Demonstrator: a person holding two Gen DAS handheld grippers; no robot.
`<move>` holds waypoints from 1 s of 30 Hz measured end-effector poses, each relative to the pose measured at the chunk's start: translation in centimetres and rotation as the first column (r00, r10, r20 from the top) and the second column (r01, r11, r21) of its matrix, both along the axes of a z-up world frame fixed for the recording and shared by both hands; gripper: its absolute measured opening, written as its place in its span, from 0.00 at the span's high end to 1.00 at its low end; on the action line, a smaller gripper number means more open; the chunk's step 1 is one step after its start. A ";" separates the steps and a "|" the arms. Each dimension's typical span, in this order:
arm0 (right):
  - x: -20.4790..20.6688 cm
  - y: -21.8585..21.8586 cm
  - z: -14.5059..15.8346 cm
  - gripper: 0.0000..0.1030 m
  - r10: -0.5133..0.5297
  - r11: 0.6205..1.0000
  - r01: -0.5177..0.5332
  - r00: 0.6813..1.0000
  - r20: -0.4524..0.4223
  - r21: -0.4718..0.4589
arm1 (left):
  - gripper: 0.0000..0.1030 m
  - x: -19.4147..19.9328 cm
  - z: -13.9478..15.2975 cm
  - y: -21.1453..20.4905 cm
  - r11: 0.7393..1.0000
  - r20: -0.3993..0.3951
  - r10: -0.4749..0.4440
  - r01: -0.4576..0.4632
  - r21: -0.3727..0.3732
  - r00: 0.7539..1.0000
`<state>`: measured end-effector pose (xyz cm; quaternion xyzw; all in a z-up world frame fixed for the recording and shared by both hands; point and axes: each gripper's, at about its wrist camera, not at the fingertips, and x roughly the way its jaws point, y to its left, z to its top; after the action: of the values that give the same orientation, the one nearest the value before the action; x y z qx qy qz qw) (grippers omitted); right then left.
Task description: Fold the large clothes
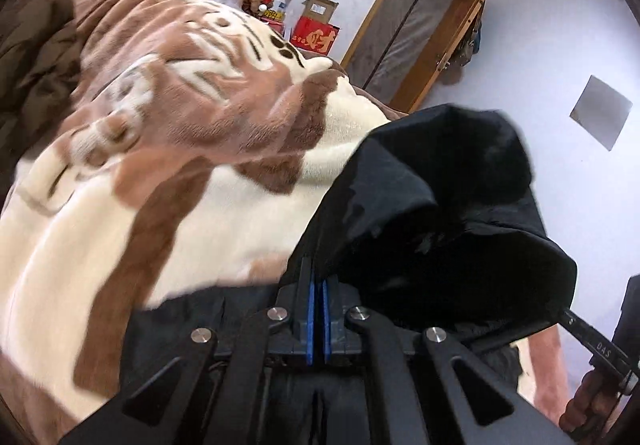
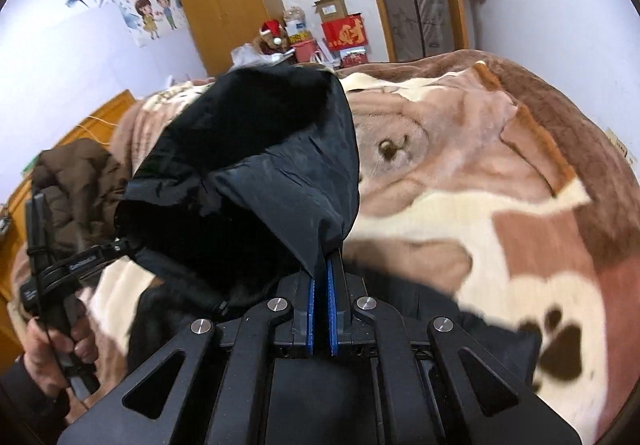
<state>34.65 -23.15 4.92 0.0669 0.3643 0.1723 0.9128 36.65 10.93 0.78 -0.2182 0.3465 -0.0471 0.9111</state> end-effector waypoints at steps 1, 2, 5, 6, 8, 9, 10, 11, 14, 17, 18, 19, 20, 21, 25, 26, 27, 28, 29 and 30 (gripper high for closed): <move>-1.6 -0.1 -0.3 0.95 0.004 1.000 -0.004 1.000 -0.004 -0.004 | 0.97 -1.2 -0.2 0.1 1.000 -0.005 0.002 -0.002 -0.002 1.000; -2.7 -0.2 -0.7 0.95 0.006 1.000 -0.006 1.000 -0.012 -0.010 | 0.97 -2.6 -0.7 0.1 1.000 -0.017 0.002 -0.002 -0.003 1.000; -6.0 -1.0 -3.1 0.95 0.004 1.000 -0.003 0.997 -0.083 0.012 | 0.96 -6.3 -2.7 0.1 1.000 -0.065 -0.005 0.005 -0.005 0.998; -6.9 -1.3 -4.0 0.95 0.004 1.000 -0.003 0.994 -0.109 0.010 | 0.96 -7.2 -3.5 -0.1 1.000 -0.088 -0.012 0.012 -0.005 0.996; -8.6 -1.7 -6.0 0.95 0.007 1.000 -0.008 0.986 -0.168 -0.005 | 0.94 -9.1 -5.3 -0.4 1.000 -0.143 -0.026 0.026 0.003 0.989; -9.3 -1.9 -7.0 0.95 0.005 1.000 -0.009 0.981 -0.194 -0.020 | 0.94 -10.0 -5.9 -0.5 0.999 -0.164 -0.027 0.030 0.016 0.986; -9.9 -2.1 -7.7 0.95 0.005 0.999 -0.013 0.976 -0.219 -0.037 | 0.94 -10.9 -6.4 -0.6 0.999 -0.179 -0.023 0.030 0.037 0.984; -10.4 -2.3 -8.1 0.95 0.000 0.999 -0.011 0.973 -0.233 -0.049 | 0.94 -11.6 -6.6 -0.5 0.998 -0.187 -0.017 0.027 0.051 0.982; -11.1 -3.7 -7.6 0.82 -0.021 1.000 0.016 0.976 -0.219 -0.027 | 0.94 -14.0 -6.9 0.5 0.998 -0.213 0.000 0.013 0.062 0.977; -10.3 -4.7 -5.9 0.46 -0.044 0.998 0.053 0.981 -0.188 0.044 | 0.94 -15.0 -5.7 1.3 0.998 -0.195 0.016 -0.005 0.057 0.981; -9.7 -4.9 -5.3 0.46 -0.048 0.995 0.064 0.981 -0.187 0.083 | 0.94 -15.2 -5.2 1.4 0.999 -0.183 0.018 -0.008 0.054 0.983; -9.1 -4.9 -4.9 0.46 -0.045 0.990 0.069 0.980 -0.191 0.122 | 0.90 -15.1 -4.6 1.3 0.999 -0.170 0.014 -0.006 0.047 0.985; -8.4 -4.7 -4.7 0.46 -0.037 0.983 0.071 0.979 -0.199 0.167 | 0.78 -14.8 -3.9 0.8 0.999 -0.150 0.001 0.004 0.034 0.989; -7.9 -4.6 -4.7 0.46 -0.027 0.976 0.072 0.977 -0.211 0.208 | 0.69 -14.5 -3.3 0.4 1.000 -0.132 -0.013 0.016 0.026 0.991; -4.5 -2.6 -5.9 0.46 0.017 0.941 0.086 0.953 -0.301 0.327 | 0.42 -11.9 -1.6 -2.9 0.996 -0.071 -0.088 0.090 0.028 0.994; -4.1 -1.7 -6.4 0.46 0.028 0.942 0.083 0.947 -0.320 0.326 | 0.42 -11.2 -1.5 -3.9 0.993 -0.067 -0.115 0.117 0.029 0.991; -3.9 -1.1 -6.8 0.51 0.041 0.944 0.073 0.942 -0.333 0.322 | 0.42 -10.8 -1.6 -4.8 0.990 -0.068 -0.134 0.136 0.033 0.989; -3.7 0.1 -7.3 0.65 0.066 0.948 0.046 0.939 -0.337 0.315 | 0.42 -10.3 -1.9 -5.4 0.988 -0.082 -0.144 0.148 0.042 0.986; -4.1 0.9 -7.8 0.96 0.069 0.957 0.035 0.937 -0.342 0.289 | 0.42 -10.0 -2.3 -5.7 0.987 -0.098 -0.147 0.153 0.049 0.984; -4.6 1.5 -8.4 0.95 0.072 0.963 0.027 0.933 -0.351 0.270 | 0.42 -10.1 -2.8 -5.7 0.987 -0.108 -0.146 0.152 0.049 0.983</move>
<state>30.06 -21.62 -3.52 0.2167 0.4982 0.2157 0.8114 26.54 5.20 -2.01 -0.1677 0.4100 -0.0939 0.8916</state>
